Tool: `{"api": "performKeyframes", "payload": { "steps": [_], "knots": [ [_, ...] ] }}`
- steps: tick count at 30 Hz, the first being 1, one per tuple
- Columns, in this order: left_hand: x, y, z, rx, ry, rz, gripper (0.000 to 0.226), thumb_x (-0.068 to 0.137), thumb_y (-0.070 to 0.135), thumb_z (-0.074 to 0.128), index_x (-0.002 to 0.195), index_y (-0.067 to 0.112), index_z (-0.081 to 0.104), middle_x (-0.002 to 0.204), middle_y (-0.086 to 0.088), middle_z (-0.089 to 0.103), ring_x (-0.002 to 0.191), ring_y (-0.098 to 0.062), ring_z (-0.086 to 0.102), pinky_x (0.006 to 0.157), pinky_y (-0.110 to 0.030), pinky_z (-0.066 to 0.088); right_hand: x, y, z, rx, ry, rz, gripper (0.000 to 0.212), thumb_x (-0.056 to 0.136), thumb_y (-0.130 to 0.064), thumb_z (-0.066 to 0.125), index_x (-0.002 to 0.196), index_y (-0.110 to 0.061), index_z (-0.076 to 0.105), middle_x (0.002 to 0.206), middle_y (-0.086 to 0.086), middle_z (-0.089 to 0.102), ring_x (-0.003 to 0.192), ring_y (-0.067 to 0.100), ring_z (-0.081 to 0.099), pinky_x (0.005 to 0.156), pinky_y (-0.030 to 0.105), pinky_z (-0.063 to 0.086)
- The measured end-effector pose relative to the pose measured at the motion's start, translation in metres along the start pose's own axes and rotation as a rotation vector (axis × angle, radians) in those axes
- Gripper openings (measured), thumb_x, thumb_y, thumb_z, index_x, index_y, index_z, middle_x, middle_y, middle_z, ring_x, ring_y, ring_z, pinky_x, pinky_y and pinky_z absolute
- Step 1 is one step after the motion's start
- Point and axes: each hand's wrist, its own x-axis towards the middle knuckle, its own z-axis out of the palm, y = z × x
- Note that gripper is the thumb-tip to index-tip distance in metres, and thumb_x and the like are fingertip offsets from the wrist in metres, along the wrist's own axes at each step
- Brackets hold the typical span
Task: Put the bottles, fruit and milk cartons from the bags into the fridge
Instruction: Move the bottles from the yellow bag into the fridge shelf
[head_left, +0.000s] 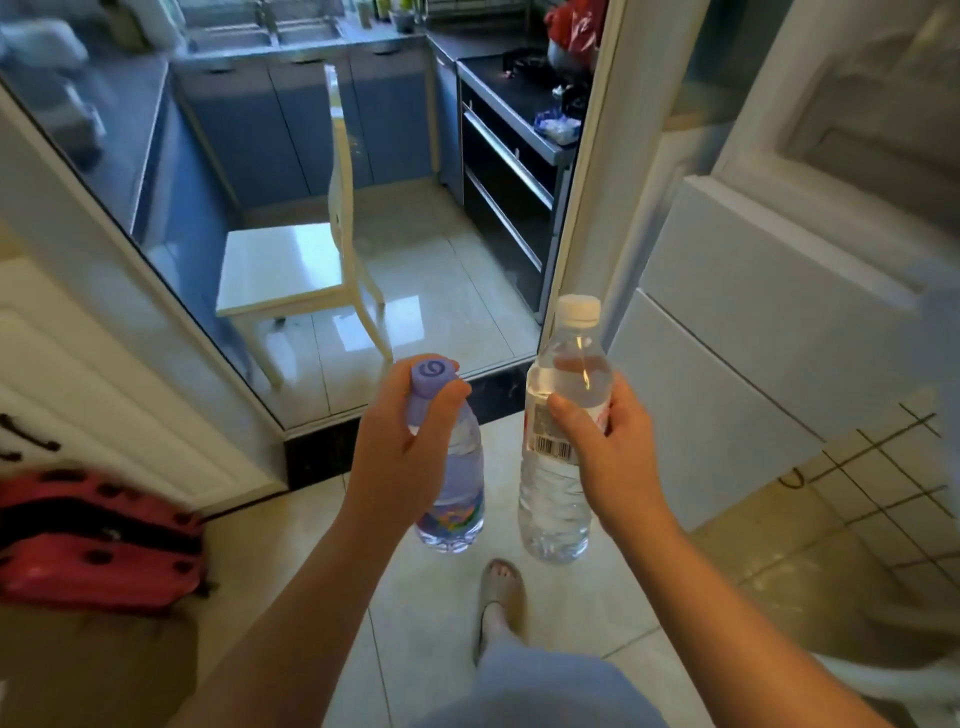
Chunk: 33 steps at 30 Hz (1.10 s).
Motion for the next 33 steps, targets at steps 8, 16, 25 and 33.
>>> {"api": "performKeyframes", "payload": {
  "steps": [8, 16, 25, 33],
  "knots": [
    [0.161, -0.012, 0.082, 0.005, -0.097, 0.108, 0.026, 0.093, 0.041, 0.05, 0.101, 0.019, 0.061, 0.092, 0.004, 0.071, 0.089, -0.015, 0.068, 0.077, -0.021, 0.052, 0.164, 0.002, -0.026, 0.002, 0.105, -0.032, 0.06, 0.067, -0.056, 0.066, 0.116, -0.02, 0.062, 0.095, -0.016, 0.071, 0.089, 0.002, 0.068, 0.072, 0.014, 0.053],
    [0.278, -0.002, 0.194, -0.107, -0.244, 0.194, 0.025, 0.093, 0.045, 0.049, 0.103, 0.024, 0.06, 0.093, 0.001, 0.071, 0.088, -0.014, 0.069, 0.074, -0.021, 0.055, 0.271, -0.007, -0.096, -0.042, 0.328, -0.098, 0.054, 0.069, -0.052, 0.067, 0.114, -0.021, 0.062, 0.096, -0.014, 0.07, 0.089, 0.002, 0.068, 0.074, 0.016, 0.052],
    [0.37, 0.022, 0.36, -0.341, -0.516, 0.294, 0.041, 0.096, 0.052, 0.049, 0.109, 0.015, 0.06, 0.096, 0.005, 0.069, 0.091, -0.004, 0.069, 0.077, -0.013, 0.053, 0.327, -0.03, -0.195, -0.1, 0.688, -0.167, 0.047, 0.071, -0.052, 0.066, 0.111, -0.027, 0.061, 0.096, -0.017, 0.071, 0.091, 0.004, 0.068, 0.073, 0.016, 0.054],
    [0.437, 0.081, 0.503, -0.506, -0.607, 0.455, 0.026, 0.091, 0.045, 0.049, 0.099, 0.023, 0.061, 0.09, -0.005, 0.069, 0.084, -0.006, 0.067, 0.075, -0.015, 0.052, 0.41, -0.047, -0.287, -0.123, 0.97, -0.29, 0.035, 0.078, -0.03, 0.075, 0.108, -0.023, 0.06, 0.086, -0.023, 0.069, 0.08, -0.006, 0.065, 0.067, 0.011, 0.05]
  ]
}}
